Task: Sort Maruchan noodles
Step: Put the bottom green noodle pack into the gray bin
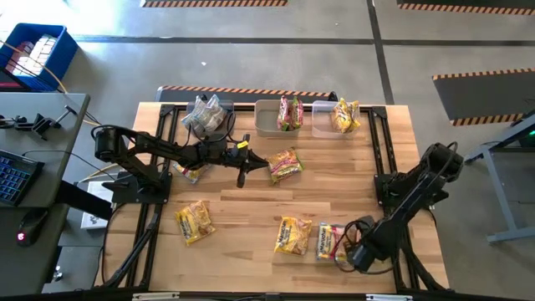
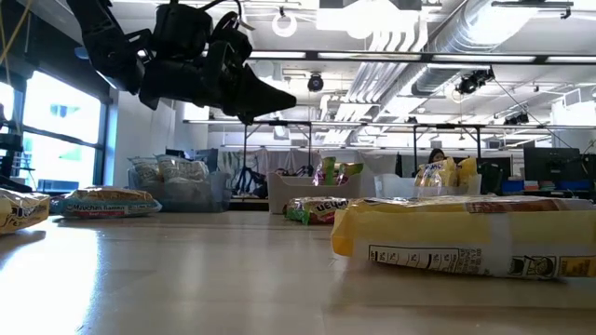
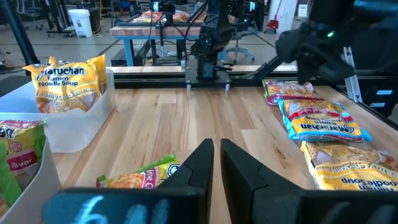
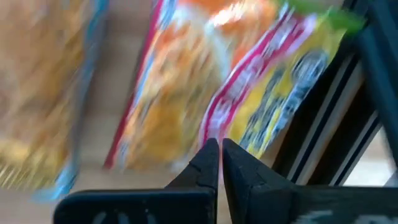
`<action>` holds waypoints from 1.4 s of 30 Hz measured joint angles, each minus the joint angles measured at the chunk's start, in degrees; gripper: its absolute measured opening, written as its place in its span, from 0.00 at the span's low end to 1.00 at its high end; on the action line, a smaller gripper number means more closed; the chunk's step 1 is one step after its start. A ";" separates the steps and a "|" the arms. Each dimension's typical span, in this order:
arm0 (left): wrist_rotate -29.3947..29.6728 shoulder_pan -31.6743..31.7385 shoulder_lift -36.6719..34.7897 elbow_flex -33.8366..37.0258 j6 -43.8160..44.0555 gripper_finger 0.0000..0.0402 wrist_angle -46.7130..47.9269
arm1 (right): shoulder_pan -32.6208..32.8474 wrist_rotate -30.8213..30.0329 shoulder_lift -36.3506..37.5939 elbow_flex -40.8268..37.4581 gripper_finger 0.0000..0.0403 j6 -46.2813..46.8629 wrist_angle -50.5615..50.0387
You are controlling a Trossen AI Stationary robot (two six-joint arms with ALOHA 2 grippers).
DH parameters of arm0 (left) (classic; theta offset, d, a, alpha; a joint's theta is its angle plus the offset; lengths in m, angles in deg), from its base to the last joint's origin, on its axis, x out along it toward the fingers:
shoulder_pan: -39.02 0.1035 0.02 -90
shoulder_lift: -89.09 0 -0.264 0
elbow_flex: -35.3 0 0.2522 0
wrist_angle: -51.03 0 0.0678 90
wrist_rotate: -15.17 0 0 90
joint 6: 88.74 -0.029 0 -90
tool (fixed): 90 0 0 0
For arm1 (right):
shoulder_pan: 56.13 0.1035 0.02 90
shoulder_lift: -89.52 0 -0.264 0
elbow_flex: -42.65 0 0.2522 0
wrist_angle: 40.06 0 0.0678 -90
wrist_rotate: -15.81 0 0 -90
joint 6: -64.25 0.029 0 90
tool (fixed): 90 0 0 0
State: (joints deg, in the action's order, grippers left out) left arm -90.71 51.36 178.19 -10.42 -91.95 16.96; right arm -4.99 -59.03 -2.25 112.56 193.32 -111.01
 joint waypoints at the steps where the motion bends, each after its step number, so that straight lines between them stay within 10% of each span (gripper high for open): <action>1: 0.00 0.00 0.00 0.00 0.00 0.05 0.00 | -0.31 -0.02 0.12 -0.98 0.00 -0.48 -0.17; 12: 0.02 0.00 0.00 -0.02 -0.46 0.05 -0.02 | -7.28 1.12 0.54 -7.87 0.00 -14.42 -0.06; 27: 1.14 0.00 0.00 0.00 -1.14 0.05 -0.02 | -27.03 -18.68 0.34 -8.27 0.00 -42.21 -7.29; 42: 1.11 0.00 0.00 -0.46 0.22 0.05 0.04 | -37.19 -30.51 0.45 -8.04 0.00 -78.18 18.15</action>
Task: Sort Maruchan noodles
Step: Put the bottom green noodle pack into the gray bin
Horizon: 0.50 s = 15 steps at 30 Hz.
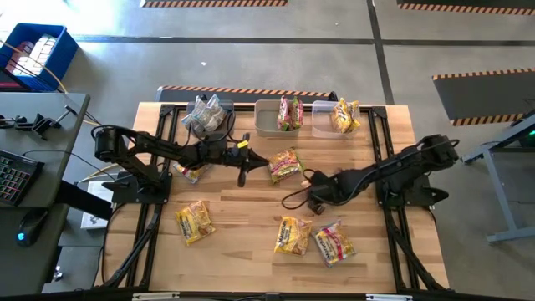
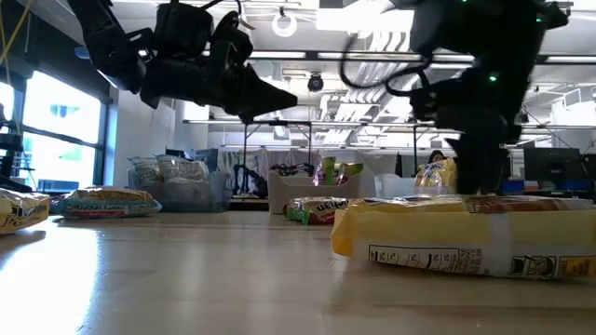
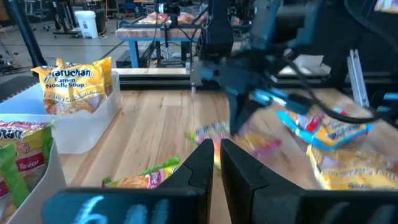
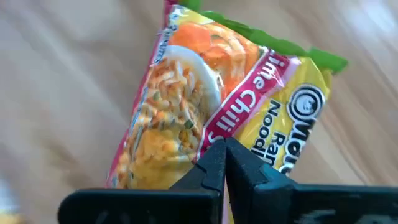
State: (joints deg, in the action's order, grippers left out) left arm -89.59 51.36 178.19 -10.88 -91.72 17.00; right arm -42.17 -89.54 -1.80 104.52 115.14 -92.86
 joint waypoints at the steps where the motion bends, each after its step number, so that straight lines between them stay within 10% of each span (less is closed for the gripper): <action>1: 0.00 0.00 0.09 -0.22 0.72 0.05 -0.16 | -0.22 0.57 -0.06 -0.05 0.00 -3.06 2.59; 7: -0.19 0.01 1.40 -1.63 6.48 0.05 0.19 | -0.89 7.52 -0.32 0.53 0.00 -21.43 17.19; 15: -6.14 -0.77 10.72 -8.52 14.88 0.07 4.95 | 0.91 6.34 4.59 4.77 0.00 -25.89 10.85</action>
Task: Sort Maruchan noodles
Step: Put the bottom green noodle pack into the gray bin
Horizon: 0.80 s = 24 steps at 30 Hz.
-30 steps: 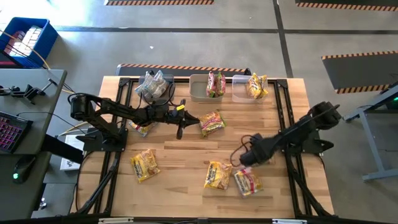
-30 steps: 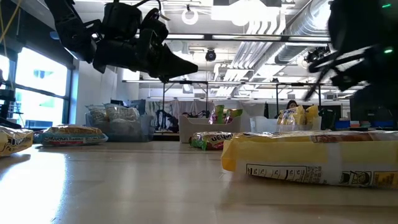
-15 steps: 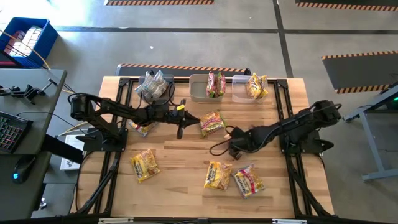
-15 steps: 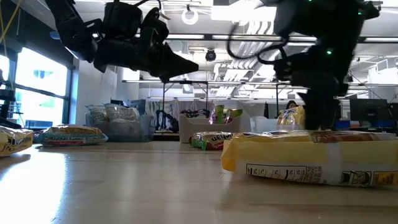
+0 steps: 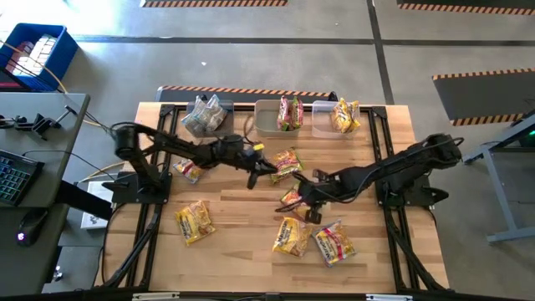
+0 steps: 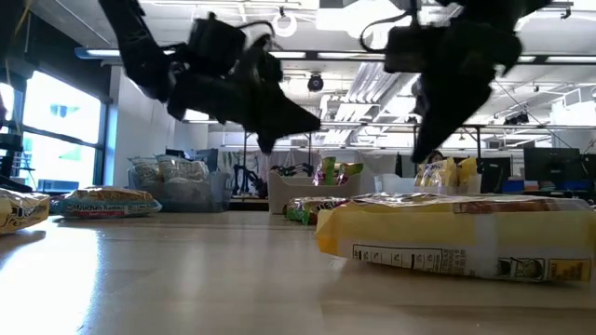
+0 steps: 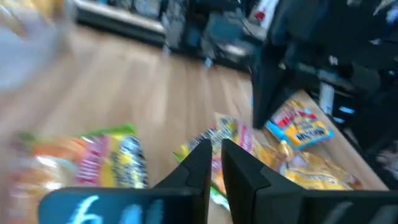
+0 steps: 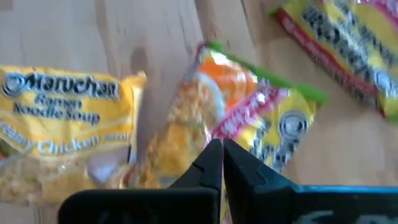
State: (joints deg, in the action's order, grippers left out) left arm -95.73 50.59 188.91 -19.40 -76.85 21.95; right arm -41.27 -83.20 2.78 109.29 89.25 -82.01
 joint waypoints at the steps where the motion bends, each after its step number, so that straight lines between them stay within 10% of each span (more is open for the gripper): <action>1: -0.82 -0.36 1.52 -0.81 1.21 0.09 0.09 | 0.64 -0.53 1.24 -1.58 0.00 1.20 0.80; 13: -6.94 -3.24 13.73 -11.18 10.57 0.37 8.14 | 6.69 -4.93 14.95 -21.91 0.00 24.39 17.11; 24: -6.85 -3.38 20.60 -21.24 14.90 0.49 17.47 | 6.83 -5.86 11.91 -27.58 0.00 23.69 24.81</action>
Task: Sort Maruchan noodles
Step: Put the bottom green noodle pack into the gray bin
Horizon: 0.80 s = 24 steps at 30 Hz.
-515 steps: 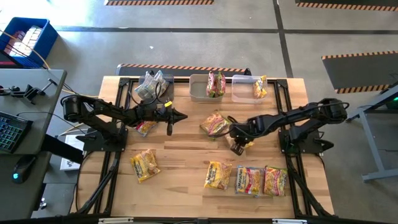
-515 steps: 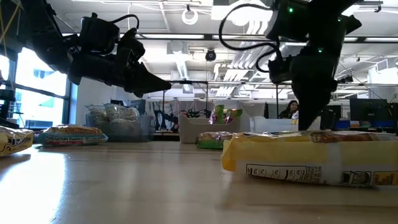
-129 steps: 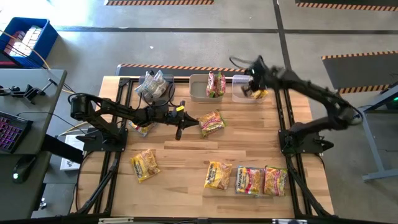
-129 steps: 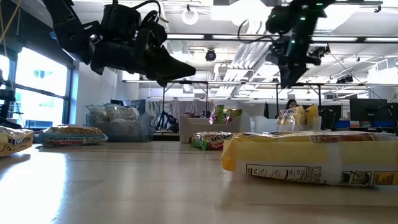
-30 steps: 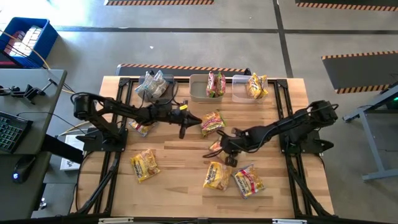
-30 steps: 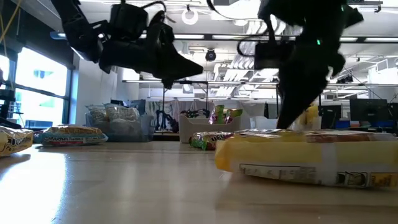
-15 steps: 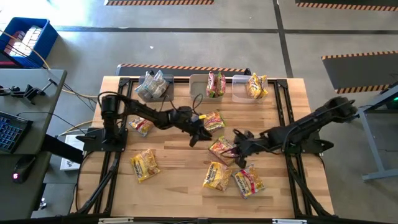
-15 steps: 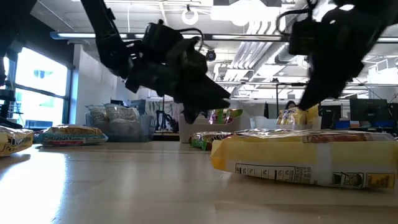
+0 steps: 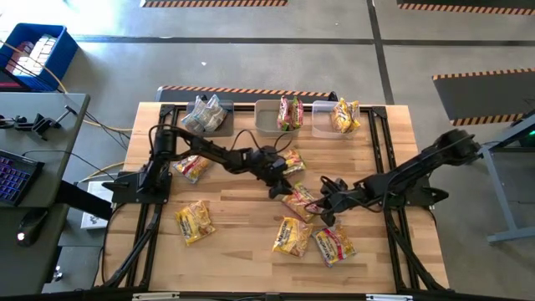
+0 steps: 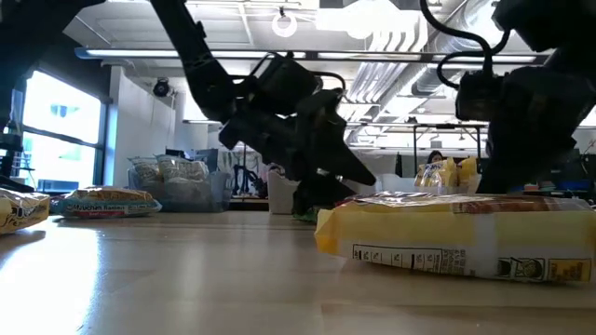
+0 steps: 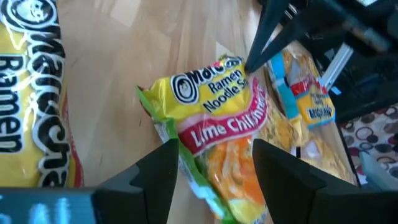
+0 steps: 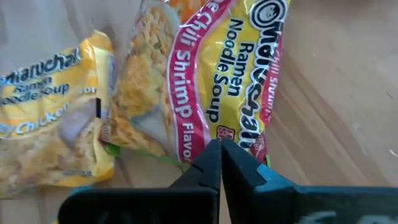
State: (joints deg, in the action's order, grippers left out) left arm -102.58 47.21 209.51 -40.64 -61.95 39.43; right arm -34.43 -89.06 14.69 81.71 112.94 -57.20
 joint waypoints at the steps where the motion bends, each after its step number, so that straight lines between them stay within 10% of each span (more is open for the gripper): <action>1: -0.05 0.02 0.48 -0.69 0.08 0.49 0.15 | 0.00 -0.01 -0.57 0.00 0.00 -0.26 0.40; 14: 0.01 0.15 3.71 -4.47 -1.76 0.46 0.77 | 0.04 -0.82 -6.40 0.13 0.00 -7.52 8.44; 24: -2.98 0.28 3.76 -4.42 -11.72 0.13 2.43 | 0.07 -2.90 -6.44 0.09 0.00 -9.66 8.59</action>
State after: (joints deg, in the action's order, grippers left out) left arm -105.56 47.49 213.27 -45.07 -73.66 41.86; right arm -34.37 -91.96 8.25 81.80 103.27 -48.61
